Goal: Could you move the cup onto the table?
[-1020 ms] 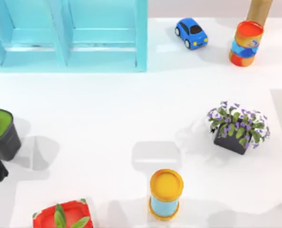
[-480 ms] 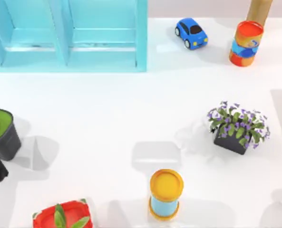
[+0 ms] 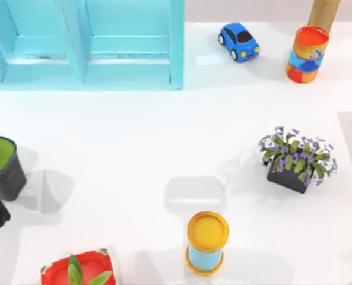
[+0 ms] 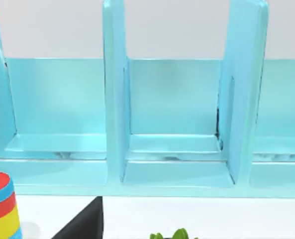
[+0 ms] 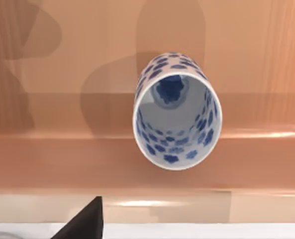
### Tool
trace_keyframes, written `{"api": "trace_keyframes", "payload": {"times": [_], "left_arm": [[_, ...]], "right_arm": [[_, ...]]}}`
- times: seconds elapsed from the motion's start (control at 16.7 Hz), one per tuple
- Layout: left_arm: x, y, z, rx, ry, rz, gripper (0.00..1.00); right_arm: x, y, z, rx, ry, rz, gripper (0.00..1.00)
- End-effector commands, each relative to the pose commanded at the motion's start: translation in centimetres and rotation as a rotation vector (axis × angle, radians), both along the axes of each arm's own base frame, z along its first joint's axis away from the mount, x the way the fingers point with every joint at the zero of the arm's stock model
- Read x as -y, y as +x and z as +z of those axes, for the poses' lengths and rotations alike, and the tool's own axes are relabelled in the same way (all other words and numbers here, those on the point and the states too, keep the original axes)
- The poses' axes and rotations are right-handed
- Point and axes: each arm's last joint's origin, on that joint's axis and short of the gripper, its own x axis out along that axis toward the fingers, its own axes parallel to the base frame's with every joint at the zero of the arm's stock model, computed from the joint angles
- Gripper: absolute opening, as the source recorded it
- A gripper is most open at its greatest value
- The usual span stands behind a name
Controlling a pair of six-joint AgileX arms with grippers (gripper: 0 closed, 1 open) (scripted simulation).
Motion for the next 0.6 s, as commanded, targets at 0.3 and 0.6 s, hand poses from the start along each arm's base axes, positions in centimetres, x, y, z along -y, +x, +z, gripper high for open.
{"api": "trace_keyframes", "payload": {"times": [0.3, 0.6], "left_arm": [[0.0, 0.0, 0.0, 0.000, 0.000, 0.000, 1.00], [0.0, 0.0, 0.0, 0.000, 0.000, 0.000, 1.00]], "right_arm": [[0.3, 0.6, -1.0, -0.001, 0.001, 0.001, 1.00], [1.1, 1.5, -6.7, -0.001, 0.001, 0.000, 1.00]]}}
